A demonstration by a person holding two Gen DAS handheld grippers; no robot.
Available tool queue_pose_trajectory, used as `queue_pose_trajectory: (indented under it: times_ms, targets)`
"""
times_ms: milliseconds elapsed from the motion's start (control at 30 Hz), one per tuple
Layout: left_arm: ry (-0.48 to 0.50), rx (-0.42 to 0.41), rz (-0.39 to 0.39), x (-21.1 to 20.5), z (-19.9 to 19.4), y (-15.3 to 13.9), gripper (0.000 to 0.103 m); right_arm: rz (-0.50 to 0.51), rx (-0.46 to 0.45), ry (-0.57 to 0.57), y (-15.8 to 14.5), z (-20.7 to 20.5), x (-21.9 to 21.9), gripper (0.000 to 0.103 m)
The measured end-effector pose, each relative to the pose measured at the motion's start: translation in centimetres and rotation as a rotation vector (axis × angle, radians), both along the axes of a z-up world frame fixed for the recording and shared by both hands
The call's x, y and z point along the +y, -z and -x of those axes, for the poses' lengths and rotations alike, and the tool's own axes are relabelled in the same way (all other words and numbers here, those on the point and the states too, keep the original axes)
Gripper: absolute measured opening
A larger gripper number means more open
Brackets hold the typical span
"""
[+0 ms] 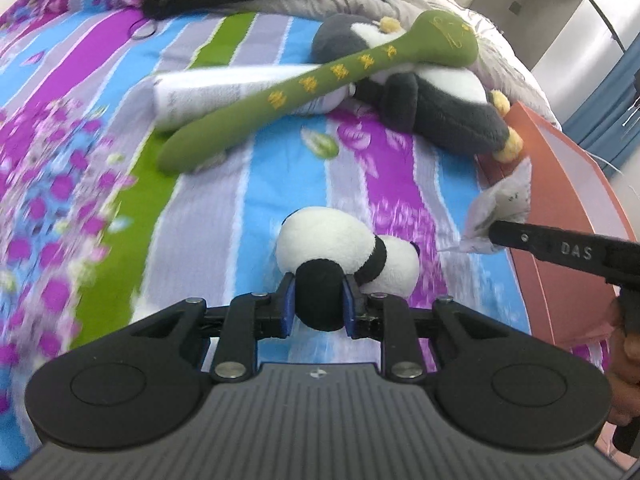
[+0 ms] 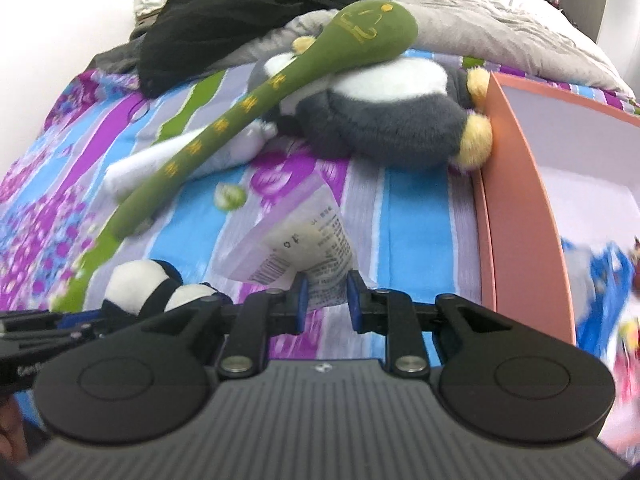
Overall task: Organize soft objects
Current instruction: 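Close left gripper on the panda plush while right closes on the clear bag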
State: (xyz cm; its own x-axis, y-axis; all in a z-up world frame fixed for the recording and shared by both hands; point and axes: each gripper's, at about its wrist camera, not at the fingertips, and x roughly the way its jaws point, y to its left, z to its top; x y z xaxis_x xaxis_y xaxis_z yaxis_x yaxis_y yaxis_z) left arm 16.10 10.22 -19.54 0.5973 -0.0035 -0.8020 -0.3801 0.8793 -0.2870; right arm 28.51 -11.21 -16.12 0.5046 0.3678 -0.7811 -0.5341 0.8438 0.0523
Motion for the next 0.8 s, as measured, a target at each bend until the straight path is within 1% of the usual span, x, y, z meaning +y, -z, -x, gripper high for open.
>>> queue_pose_trajectory:
  times_ms: [167, 300, 433, 500, 567, 633, 667, 700, 733, 767, 800]
  targets:
    - [-0.019, 0.008, 0.028, -0.7, 4.1, -0.1, 0.027, 0.035, 0.039, -0.016, 0.4, 4.0, -0.9, 0.024]
    - [-0.025, 0.021, 0.044, -1.0, 6.4, -0.2, 0.027, 0.073, 0.074, -0.025, 0.9, 6.5, -1.5, 0.024]
    - [-0.031, 0.031, 0.069, -1.1, 8.0, -0.2, 0.029, 0.1, 0.096, -0.027, 1.6, 7.4, -1.8, 0.025]
    - [-0.033, 0.043, 0.091, -1.0, 8.2, 0.0, 0.03, 0.089, 0.109, -0.022, 2.1, 7.4, -1.9, 0.025]
    - [-0.033, 0.037, 0.107, -0.9, 8.5, 0.0, 0.037, 0.082, 0.11, -0.022, 2.4, 7.1, -1.8, 0.026]
    - [-0.025, 0.038, 0.116, -1.0, 8.4, -0.1, 0.056, 0.076, 0.111, -0.009, 2.7, 6.8, -1.9, 0.027]
    - [-0.018, 0.039, 0.116, -1.0, 8.4, -0.2, 0.058, 0.074, 0.118, 0.004, 2.8, 6.6, -1.9, 0.027]
    - [-0.015, 0.038, 0.114, -1.1, 8.5, -0.3, 0.06, 0.074, 0.122, 0.012, 2.8, 6.5, -2.0, 0.031]
    - [-0.014, 0.039, 0.113, -1.1, 8.5, -0.3, 0.064, 0.069, 0.125, 0.023, 2.8, 6.3, -2.1, 0.036]
    - [-0.013, 0.04, 0.113, -1.1, 8.5, -0.4, 0.067, 0.058, 0.126, 0.027, 2.8, 6.2, -2.2, 0.046]
    - [-0.012, 0.04, 0.112, -1.1, 8.5, -0.5, 0.073, 0.042, 0.128, 0.027, 2.8, 6.2, -2.4, 0.053]
